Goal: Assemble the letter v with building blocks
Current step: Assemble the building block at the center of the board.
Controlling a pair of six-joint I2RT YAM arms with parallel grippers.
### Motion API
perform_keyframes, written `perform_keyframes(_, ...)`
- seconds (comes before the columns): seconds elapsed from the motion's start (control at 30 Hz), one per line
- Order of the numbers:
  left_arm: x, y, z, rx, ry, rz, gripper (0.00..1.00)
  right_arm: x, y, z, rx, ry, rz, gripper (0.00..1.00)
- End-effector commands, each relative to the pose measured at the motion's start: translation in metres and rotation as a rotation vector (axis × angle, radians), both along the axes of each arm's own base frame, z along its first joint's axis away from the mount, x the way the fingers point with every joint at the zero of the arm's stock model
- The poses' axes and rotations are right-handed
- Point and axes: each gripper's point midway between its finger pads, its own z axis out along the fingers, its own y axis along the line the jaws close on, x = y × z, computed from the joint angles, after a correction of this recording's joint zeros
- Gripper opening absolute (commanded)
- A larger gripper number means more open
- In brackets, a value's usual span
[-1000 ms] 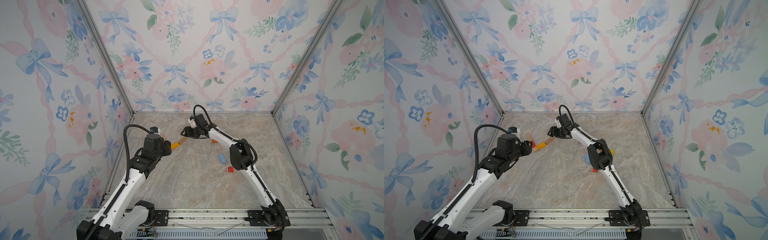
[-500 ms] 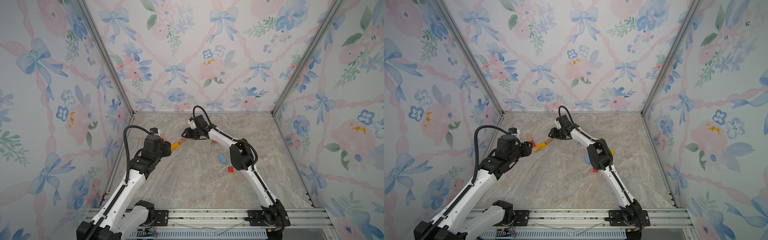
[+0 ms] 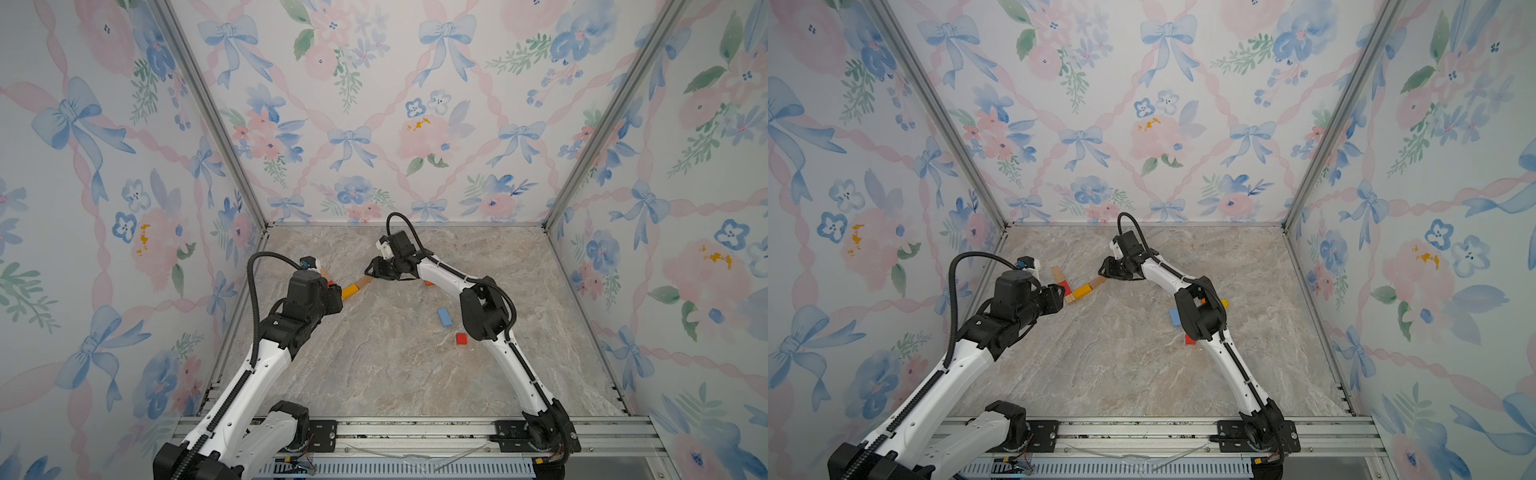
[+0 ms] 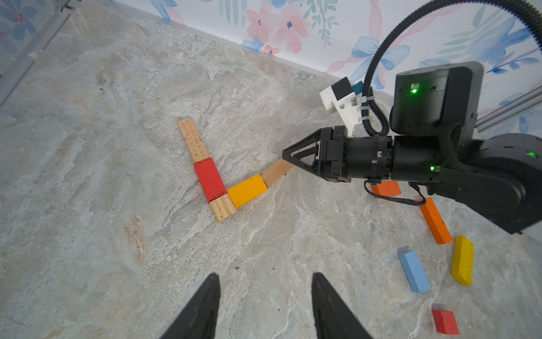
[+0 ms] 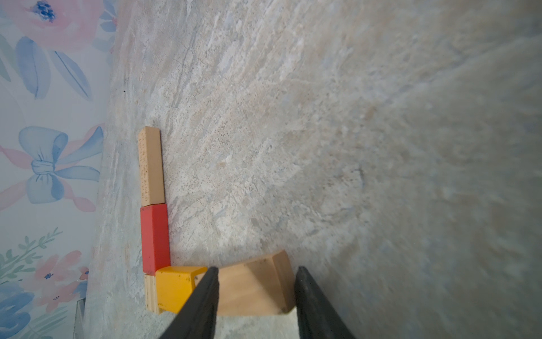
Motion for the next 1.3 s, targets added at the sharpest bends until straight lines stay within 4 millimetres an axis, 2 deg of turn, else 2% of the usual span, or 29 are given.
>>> perform_keyframes(0.0, -0.002, 0.002, -0.001, -0.016, -0.004, 0.011, 0.53, -0.018, -0.005, -0.016, -0.062, 0.065, 0.001, 0.43)
perform_keyframes(0.93, -0.004, 0.005, -0.006, -0.015, 0.009, 0.023, 0.52, -0.021, -0.012, -0.018, -0.086, 0.067, -0.018, 0.36)
perform_keyframes(1.0, -0.004, 0.005, -0.007, -0.014, 0.011, 0.027, 0.52, -0.020, -0.013, -0.016, -0.086, 0.064, -0.020, 0.44)
perform_keyframes(1.13, -0.003, 0.006, -0.008, -0.016, 0.015, 0.030, 0.49, -0.016, -0.017, -0.010, -0.087, 0.053, -0.028, 0.53)
perform_keyframes(1.27, -0.002, 0.008, -0.013, -0.017, 0.050, 0.050, 0.43, -0.015, -0.021, 0.005, -0.088, 0.031, -0.031, 0.63)
